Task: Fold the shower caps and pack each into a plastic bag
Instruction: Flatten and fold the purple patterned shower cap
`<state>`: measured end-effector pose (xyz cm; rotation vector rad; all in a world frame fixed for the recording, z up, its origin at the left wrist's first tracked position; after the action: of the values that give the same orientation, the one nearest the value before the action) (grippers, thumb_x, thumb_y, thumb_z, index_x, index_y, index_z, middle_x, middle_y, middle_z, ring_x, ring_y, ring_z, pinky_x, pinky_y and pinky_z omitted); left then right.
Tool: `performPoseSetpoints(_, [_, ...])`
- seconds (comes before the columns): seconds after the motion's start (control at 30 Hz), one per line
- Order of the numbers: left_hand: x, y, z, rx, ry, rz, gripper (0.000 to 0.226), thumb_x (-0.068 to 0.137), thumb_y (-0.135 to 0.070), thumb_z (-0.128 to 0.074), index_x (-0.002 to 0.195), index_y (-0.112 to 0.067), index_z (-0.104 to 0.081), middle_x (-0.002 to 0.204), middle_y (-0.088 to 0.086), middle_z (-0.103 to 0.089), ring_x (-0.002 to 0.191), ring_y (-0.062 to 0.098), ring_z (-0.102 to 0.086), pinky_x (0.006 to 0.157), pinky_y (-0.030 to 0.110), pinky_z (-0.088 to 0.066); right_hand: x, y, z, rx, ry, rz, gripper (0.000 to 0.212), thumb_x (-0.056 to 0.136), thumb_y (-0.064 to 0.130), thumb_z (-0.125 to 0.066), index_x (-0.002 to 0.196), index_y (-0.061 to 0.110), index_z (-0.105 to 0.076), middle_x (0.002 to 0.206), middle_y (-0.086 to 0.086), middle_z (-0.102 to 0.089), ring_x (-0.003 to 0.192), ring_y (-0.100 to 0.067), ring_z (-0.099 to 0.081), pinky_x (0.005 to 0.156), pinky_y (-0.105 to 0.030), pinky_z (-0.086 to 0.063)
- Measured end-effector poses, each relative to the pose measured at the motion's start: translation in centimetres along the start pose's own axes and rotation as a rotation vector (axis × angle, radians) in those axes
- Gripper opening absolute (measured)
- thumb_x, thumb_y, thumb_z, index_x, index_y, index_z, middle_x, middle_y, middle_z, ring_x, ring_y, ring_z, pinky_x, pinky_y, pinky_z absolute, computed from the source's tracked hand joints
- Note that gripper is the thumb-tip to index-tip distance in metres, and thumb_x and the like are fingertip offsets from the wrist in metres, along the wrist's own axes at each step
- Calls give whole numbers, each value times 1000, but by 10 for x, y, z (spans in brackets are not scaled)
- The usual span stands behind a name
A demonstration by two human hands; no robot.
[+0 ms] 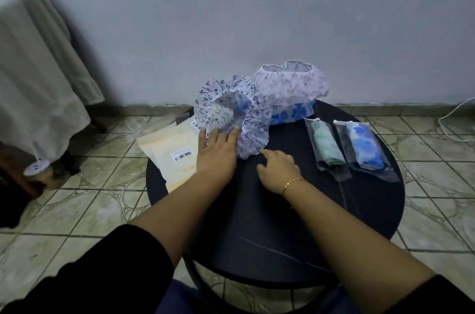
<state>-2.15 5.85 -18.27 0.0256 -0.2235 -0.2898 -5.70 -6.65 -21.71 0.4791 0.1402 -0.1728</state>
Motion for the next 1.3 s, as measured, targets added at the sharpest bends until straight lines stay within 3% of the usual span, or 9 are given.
performPoseSetpoints(0.23, [-7,-22,39,-68,-241,-183,62,84,-4,-46,144,-17,-36,125,7,-50,122,27,-44,112,37,-12,-5,-15,4,180,7,-82,52,97,30,-41,146,23,-27,146,-8,-37,134,-29,-31,108,-41,-30])
performPoseSetpoints(0.4, [-26,-36,68,-158,-447,-307,52,67,-4,-46,117,-4,-64,91,12,-61,83,32,-60,80,37,-50,-18,-31,10,505,-39,-155,39,95,23,-39,132,14,-47,129,-12,-53,108,-25,-51,86,-31,-42])
performPoseSetpoints(0.47, [-38,-43,76,-205,-443,-347,51,74,-10,-36,115,-3,-65,90,11,-61,81,31,-60,73,35,-53,-28,-39,12,668,-50,-221,33,95,20,-34,118,9,-56,117,-17,-59,89,-24,-53,75,-31,-41])
performPoseSetpoints(0.6, [-64,-57,85,-248,-422,-412,50,78,-19,-34,115,-6,-66,91,9,-62,80,29,-61,67,35,-54,-56,-59,2,1143,6,-427,24,97,34,-29,110,21,-44,106,-12,-64,86,-25,-59,61,-28,-35])
performPoseSetpoints(0.77, [-98,-77,92,-299,-337,-476,41,87,-19,-47,126,-17,-60,104,5,-60,88,25,-62,68,34,-50,-76,-70,-3,1214,59,-452,21,92,39,-47,98,23,-60,90,-3,-67,78,-19,-59,61,-28,-34])
performPoseSetpoints(0.9, [-104,-77,90,-407,-184,-352,37,96,-33,-42,131,-29,-53,120,-6,-56,102,17,-58,76,29,-46,-91,-82,-3,1271,52,-507,12,90,20,-51,83,15,-59,73,-3,-61,65,-18,-56,57,-26,-37])
performPoseSetpoints(1.0, [-98,-73,89,-444,-112,-269,36,98,-39,-36,116,-26,-64,116,-6,-63,102,16,-58,78,30,-47,-101,-92,-4,1265,58,-549,12,91,17,-49,83,15,-58,76,-4,-59,66,-18,-56,58,-28,-39])
performPoseSetpoints(1.17, [-102,-48,115,-549,-458,-189,44,92,-39,-35,92,-16,-73,90,-1,-67,80,18,-60,68,32,-47,-108,-111,1,1130,70,-572,11,91,18,-49,88,15,-59,73,-4,-59,63,-18,-57,55,-27,-39])
performPoseSetpoints(1.3, [-89,2,84,-823,-408,203,31,96,-24,-42,109,-15,-68,112,4,-58,105,17,-54,90,31,-43,-108,-118,6,1112,59,-574,19,91,28,-48,84,16,-61,74,-4,-61,65,-19,-59,56,-28,-43])
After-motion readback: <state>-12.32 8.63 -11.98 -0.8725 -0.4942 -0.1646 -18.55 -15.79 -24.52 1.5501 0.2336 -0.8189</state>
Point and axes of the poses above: each hand's wrist, its own x-axis towards the middle knuckle, its own z-axis out of the back of the hand, y = z × x, the point moved 8 cm from there along x, towards the middle knuckle
